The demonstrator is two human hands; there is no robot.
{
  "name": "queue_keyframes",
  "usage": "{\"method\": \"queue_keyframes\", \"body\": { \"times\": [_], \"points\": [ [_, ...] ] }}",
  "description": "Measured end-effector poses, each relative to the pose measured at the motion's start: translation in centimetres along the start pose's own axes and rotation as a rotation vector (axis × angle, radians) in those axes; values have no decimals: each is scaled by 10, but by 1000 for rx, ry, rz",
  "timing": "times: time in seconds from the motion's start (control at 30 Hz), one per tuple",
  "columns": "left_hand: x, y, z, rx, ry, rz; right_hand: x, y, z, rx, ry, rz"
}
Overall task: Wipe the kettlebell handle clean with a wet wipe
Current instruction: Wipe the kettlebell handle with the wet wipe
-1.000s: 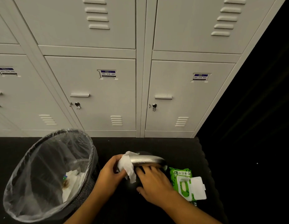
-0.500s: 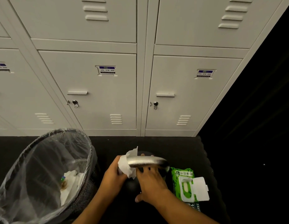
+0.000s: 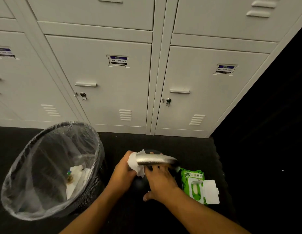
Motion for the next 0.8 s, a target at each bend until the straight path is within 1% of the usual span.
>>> {"method": "queue_keyframes", "body": {
  "times": [0.07,0.1,0.13,0.2,0.23,0.33,0.37,0.4,0.43,0.47,0.53,0.57,0.63,0.67,0.7,0.73,0.77,0.8],
  "points": [
    [3,13,-3,9,74,-119,0,2,0,-2,-27,14],
    [2,15,-3,20,67,-136,-1,2,0,-2,-39,15],
    [0,13,-3,30,42,-118,-2,3,0,-5,-42,7],
    [-4,1,-6,7,-77,1,-2,2,1,-8,-34,1],
    [-6,-9,-7,-35,-149,91,-1,2,1,-7,-24,9],
    [-5,-33,-12,-215,-245,438,1,-1,1,-14,-10,22],
    [-4,-35,-12,-234,-253,508,2,-1,0,-16,-17,21],
    [-4,-36,-12,-223,-270,525,1,-1,0,-16,-24,15],
    [-5,-35,-11,-193,-264,485,1,0,0,-13,-29,12],
    [-6,-30,-11,-140,-240,385,0,0,0,-11,-33,12],
    [-4,-10,-11,-26,-121,58,1,0,1,-12,-39,9],
    [0,4,-12,3,-35,-108,2,0,2,-12,-59,2],
    [13,23,-10,0,93,-340,4,0,1,-7,-112,-26],
    [17,25,-8,-4,104,-398,3,1,0,-6,-123,-33],
    [17,22,-8,-19,99,-398,3,2,1,-7,-122,-31],
    [13,14,-8,-54,65,-343,2,3,1,-7,-116,-23],
    [8,4,-7,-101,17,-217,2,3,1,-1,-112,-10],
    [5,-8,-9,-137,-24,-34,2,3,1,6,-104,-3]
  ]
}}
Point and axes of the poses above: each hand's wrist, its own y-axis away from the middle knuckle, its own x-axis out of the palm, z = x × y, the point moved 6 cm from there along -y, towards the middle knuckle
